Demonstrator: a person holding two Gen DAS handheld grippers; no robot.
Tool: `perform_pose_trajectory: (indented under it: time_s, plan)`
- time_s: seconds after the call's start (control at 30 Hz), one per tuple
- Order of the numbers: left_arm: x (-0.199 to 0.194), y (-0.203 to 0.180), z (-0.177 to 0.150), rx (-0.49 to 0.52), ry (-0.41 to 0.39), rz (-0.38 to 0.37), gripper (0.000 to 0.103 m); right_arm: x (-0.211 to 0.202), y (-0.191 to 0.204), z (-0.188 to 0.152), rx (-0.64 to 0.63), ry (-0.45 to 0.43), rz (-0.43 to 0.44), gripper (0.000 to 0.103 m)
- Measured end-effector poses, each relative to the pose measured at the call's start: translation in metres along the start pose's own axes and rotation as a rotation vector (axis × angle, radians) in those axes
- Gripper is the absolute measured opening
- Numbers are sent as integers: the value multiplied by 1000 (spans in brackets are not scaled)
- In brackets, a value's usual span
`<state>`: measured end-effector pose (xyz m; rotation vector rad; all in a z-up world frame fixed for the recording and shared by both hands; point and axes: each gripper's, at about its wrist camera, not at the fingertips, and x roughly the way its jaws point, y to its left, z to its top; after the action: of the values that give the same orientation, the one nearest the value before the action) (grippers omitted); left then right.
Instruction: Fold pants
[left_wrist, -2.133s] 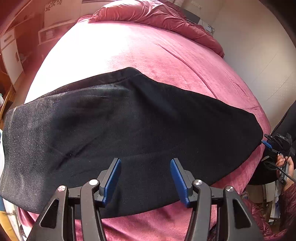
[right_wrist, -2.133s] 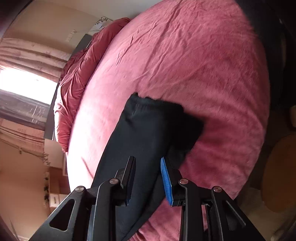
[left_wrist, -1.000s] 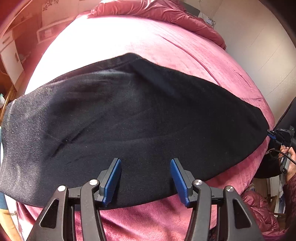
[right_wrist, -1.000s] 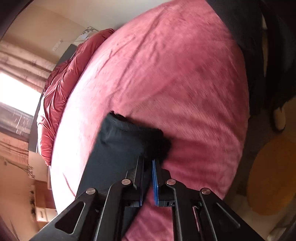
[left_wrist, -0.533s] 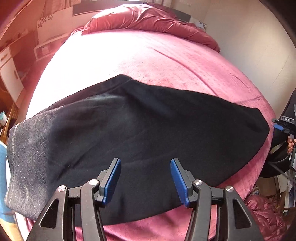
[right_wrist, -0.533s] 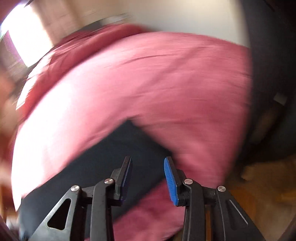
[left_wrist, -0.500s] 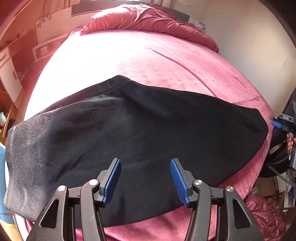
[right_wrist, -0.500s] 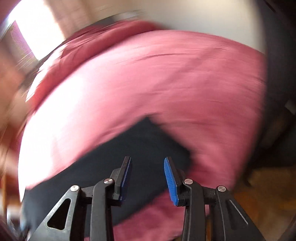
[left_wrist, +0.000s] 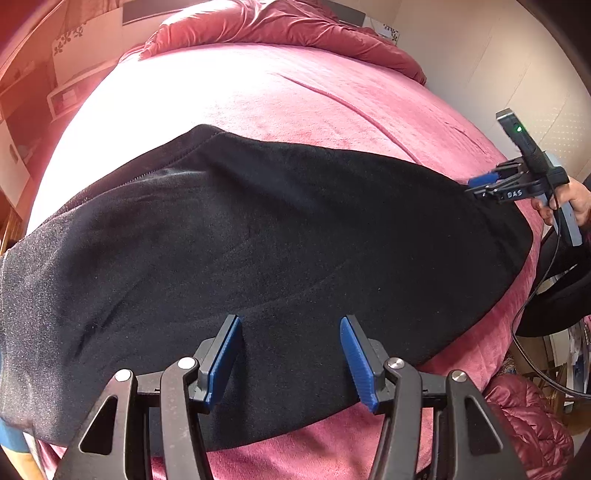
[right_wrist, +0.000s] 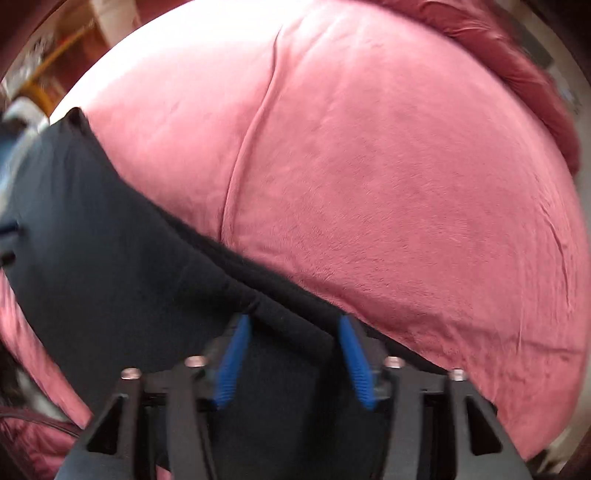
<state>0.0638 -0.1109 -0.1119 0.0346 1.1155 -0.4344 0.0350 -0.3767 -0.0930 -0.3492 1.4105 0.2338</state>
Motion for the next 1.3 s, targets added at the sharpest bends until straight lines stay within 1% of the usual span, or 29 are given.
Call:
perform_pose_trajectory:
  time_s: [0.03,0.1,0.17,0.2,0.23,0.3,0.33,0.4,0.43,0.47,0.5,0.53,0.57,0.6,0.63,0.7,0.73,0.8,0.87,0.97,1.03,1.1,1.13,1.2,1.3]
  plan:
    - [0,2,-1,-5,1,1,57,2,2,1,-8,4,-7,15]
    - [5,3,0,-16,-1,1,57,0,1,2,3,-11,-17,9]
    - [3,6,1,-29,-13,16,56,-10,-9,5,59,-73,-29,8]
    - [4,7,2,-40,-21,16,57,-15,-15,5,95,-109,-45,0]
    - [6,8,3,-52,-23,18,57,-15,-21,5,134,-129,-87,0]
    - [13,13,5,-75,-8,58,57,-1,-32,2,204,-91,-73,0]
    - [16,15,5,-81,-2,55,57,9,-33,-1,220,-77,-78,0]
    - [16,17,3,-85,-11,61,57,13,-31,-5,256,-105,-94,0]
    - [15,16,2,-85,-18,70,57,10,-34,-8,306,-129,-95,1]
    - [13,17,0,-89,-23,71,57,5,-36,-12,355,-153,-98,2]
    - [10,19,-1,-97,-27,73,57,-2,-38,-16,392,-180,-112,6]
    - [7,21,-3,-103,-34,82,57,-13,-37,-21,428,-212,-127,15]
    - [4,23,-5,-111,-44,95,58,-22,-34,-24,450,-238,-128,20]
    - [0,28,-8,-118,-52,101,58,-33,-28,-29,470,-276,-105,31]
    - [-4,31,-11,-126,-58,106,59,-42,-16,-33,481,-305,-71,41]
    - [-10,36,-17,-141,-70,134,59,-56,11,-41,469,-350,-11,47]
    - [-13,39,-21,-148,-73,149,59,-50,34,-36,453,-366,21,47]
    - [-18,47,-29,-169,-74,182,59,-50,63,-42,420,-370,81,48]
    - [-24,55,-37,-200,-82,196,59,-46,104,-44,381,-370,146,48]
    - [-35,68,-48,-258,-97,221,59,-37,154,-40,326,-360,213,48]
    - [-45,85,-56,-350,-106,230,59,-30,186,-35,283,-350,250,49]
    - [-60,110,-66,-475,-121,210,59,-27,215,-33,249,-347,287,49]
    - [-69,123,-71,-533,-133,206,59,-25,223,-32,241,-342,307,48]
    - [-91,154,-84,-648,-167,222,59,-21,243,-30,216,-336,321,49]
    - [-121,197,-105,-801,-210,254,59,-14,263,-25,198,-314,324,49]
